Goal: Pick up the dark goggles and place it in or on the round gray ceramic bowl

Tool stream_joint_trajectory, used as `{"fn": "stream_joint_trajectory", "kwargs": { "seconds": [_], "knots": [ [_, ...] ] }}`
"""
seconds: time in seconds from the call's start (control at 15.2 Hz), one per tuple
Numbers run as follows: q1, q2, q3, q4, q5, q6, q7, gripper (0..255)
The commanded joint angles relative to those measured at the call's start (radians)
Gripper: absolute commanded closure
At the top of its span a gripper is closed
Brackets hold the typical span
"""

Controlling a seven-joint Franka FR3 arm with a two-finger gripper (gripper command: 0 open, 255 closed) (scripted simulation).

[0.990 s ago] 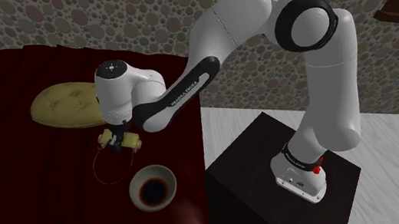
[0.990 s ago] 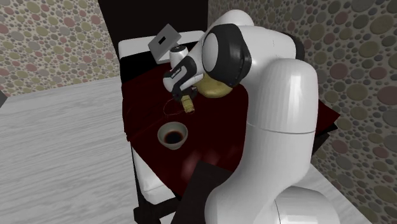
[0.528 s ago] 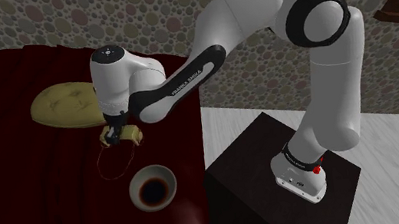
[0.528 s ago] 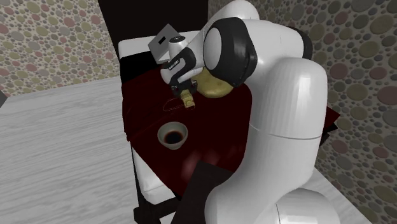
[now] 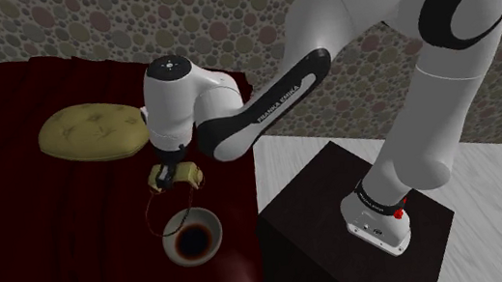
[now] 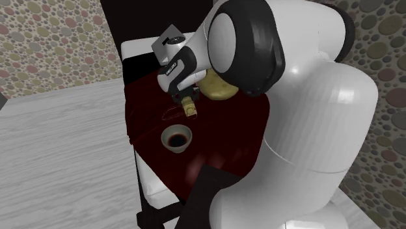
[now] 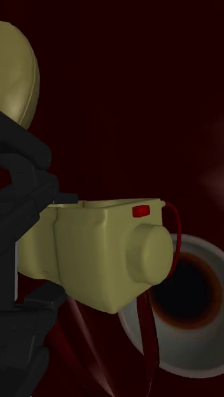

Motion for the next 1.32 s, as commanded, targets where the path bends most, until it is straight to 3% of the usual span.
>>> {"fn": "stream_joint_trajectory", "kwargs": {
  "seconds": [0.0, 0.26, 1.25],
  "knots": [
    [-0.005, -0.071, 0.020, -0.073, 0.036, 0.011, -0.001, 255],
    [-0.002, -0.230, 0.060, -0.222, 0.143, 0.026, -0.023, 255],
    [0.025, -0.052, 0.011, -0.254, -0.079, 0.193, 0.152, 255]
  ]
}}
